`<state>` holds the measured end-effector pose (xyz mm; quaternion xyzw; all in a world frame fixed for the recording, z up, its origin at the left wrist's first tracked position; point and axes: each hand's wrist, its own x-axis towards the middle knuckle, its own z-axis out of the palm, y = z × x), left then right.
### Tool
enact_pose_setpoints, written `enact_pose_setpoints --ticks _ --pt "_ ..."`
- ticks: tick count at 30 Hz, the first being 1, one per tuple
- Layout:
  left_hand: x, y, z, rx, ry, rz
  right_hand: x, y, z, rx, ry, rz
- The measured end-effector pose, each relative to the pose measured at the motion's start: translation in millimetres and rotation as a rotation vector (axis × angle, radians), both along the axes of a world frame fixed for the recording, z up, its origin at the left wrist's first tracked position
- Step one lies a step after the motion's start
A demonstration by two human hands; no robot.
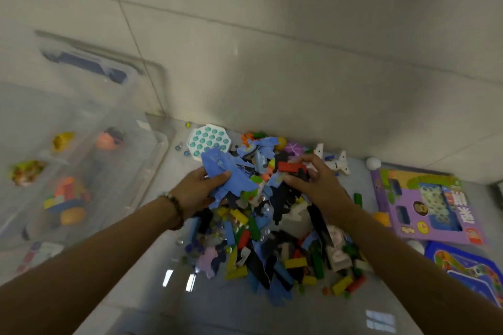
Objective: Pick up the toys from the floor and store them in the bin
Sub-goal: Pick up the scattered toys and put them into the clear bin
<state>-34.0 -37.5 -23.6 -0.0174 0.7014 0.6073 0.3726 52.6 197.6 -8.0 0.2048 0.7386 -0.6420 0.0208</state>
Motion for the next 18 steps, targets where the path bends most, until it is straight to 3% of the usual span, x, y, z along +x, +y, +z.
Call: enact_pose_setpoints --ticks 3,9,14,18 --pt "-27 -31 62 0.056 0.059 0.019 -39 -31 68 -0.048 0.064 0.111" --pt "-65 -147 161 -0.016 0.165 0.091 -120 -161 158 -0.045 0.217 0.310" --pt "-83 -245 186 -0.126 0.197 0.306 -174 -286 166 -0.145 0.210 0.373" --pt "-93 -293 168 -0.156 0.121 0.419 -203 -343 144 -0.164 0.090 0.312"
